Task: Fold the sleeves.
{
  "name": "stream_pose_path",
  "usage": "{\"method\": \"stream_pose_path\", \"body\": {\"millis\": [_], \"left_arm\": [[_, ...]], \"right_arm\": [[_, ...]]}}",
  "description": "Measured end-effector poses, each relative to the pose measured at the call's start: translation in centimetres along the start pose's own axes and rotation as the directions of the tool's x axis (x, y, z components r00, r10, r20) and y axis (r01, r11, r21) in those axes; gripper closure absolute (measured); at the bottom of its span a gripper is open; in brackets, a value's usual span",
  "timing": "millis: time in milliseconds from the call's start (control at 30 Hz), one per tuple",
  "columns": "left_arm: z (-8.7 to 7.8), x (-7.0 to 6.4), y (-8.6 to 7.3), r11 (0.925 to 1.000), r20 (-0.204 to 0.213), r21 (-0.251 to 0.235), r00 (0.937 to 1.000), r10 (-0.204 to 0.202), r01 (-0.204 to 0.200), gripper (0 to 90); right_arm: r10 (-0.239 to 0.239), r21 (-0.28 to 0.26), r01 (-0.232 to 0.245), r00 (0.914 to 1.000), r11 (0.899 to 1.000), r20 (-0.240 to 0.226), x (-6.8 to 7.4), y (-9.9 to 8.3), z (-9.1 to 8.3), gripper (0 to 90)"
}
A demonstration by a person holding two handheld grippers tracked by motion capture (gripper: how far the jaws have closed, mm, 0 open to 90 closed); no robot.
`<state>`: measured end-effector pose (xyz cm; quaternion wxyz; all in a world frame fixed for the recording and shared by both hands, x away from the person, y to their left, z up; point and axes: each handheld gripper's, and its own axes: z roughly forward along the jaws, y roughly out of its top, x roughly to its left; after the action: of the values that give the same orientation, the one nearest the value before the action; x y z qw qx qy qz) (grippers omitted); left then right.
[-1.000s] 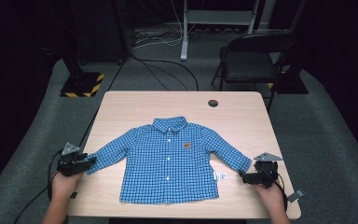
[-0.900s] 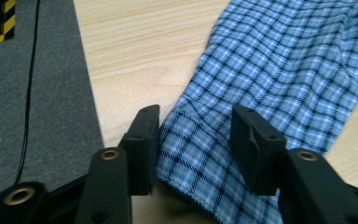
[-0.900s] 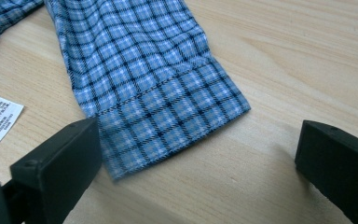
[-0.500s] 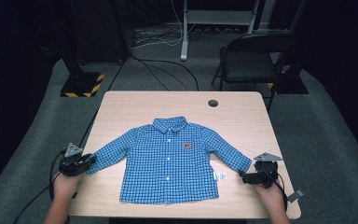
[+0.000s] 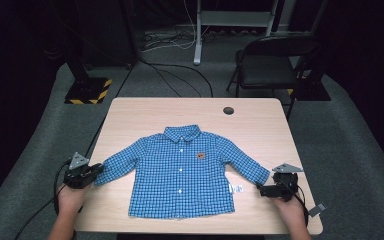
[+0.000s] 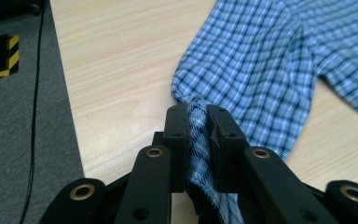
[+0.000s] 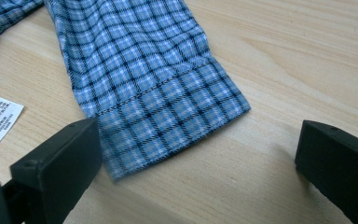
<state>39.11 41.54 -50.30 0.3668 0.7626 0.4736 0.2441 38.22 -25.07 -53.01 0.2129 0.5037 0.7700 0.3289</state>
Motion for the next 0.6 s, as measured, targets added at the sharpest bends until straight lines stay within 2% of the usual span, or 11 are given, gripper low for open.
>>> {"method": "stream_pose_path", "body": {"millis": [133,333,500,600], "left_arm": [[-0.5,-0.6,0.6,0.9995,0.014,-0.027,0.9997,0.018,-0.018,78.6],[-1.0,-2.3,1.9,0.995,0.062,-0.085,0.9964,0.058,-0.053,78.7],[-0.9,-4.1,2.7,0.9888,0.102,-0.099,0.9873,0.122,-0.112,78.9],[-1.0,-4.6,3.1,0.9869,0.127,-0.115,0.9838,0.127,-0.112,78.9]], "right_arm": [[0.0,0.0,0.0,1.0,1.0,0.0,0.0,0.0,0.0,0.0],[0.0,0.0,0.0,1.0,1.0,0.0,0.0,0.0,0.0,0.0],[0.0,0.0,0.0,1.0,1.0,0.0,0.0,0.0,0.0,0.0],[0.0,0.0,0.0,1.0,1.0,0.0,0.0,0.0,0.0,0.0]]}}
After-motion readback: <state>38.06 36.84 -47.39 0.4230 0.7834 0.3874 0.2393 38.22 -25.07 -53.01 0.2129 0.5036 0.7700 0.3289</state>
